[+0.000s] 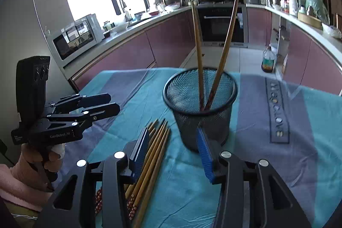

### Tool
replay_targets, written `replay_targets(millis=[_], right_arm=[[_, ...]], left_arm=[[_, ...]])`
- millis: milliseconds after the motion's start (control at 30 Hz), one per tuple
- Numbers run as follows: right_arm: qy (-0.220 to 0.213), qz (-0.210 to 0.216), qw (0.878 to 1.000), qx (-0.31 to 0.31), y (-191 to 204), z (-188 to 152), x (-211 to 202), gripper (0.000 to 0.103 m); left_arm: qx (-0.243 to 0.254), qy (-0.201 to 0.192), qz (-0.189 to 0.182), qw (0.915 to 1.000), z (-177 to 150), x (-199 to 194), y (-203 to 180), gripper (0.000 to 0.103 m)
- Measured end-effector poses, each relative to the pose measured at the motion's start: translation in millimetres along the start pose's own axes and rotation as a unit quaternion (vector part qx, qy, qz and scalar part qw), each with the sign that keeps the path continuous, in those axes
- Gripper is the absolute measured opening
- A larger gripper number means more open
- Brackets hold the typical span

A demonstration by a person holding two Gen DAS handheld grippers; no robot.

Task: Organize utensils
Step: 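Move both open tools back to the chopsticks on the cloth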

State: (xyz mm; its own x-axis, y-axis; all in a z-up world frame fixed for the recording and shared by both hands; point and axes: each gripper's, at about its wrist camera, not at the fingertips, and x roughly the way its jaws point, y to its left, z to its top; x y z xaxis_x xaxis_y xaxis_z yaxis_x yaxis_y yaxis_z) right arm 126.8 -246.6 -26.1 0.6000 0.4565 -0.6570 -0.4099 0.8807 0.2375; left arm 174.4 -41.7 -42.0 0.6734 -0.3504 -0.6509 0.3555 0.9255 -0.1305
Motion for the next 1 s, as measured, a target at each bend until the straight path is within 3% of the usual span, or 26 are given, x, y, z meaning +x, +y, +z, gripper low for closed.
replay_targets(millis=[200, 433, 1000], right_arm=[[0.047, -0.01, 0.999, -0.004, 10.5, -22.8, 25.1, 0.043], [0.064, -0.013, 0.998, -0.001, 14.7, -36.7, 31.2, 0.041], [0.075, -0.036, 0.996, -0.024, 26.0, -52.4, 33.8, 0.035]], left_arm=[[0.002, 0.043, 0.003, 0.9991, -33.7, 13.6, -8.9, 0.054], [0.003, 0.075, -0.008, 0.9971, -51.4, 23.9, -18.7, 0.054], [0.013, 0.089, 0.0, 0.9959, -67.0, 25.8, -23.9, 0.051]])
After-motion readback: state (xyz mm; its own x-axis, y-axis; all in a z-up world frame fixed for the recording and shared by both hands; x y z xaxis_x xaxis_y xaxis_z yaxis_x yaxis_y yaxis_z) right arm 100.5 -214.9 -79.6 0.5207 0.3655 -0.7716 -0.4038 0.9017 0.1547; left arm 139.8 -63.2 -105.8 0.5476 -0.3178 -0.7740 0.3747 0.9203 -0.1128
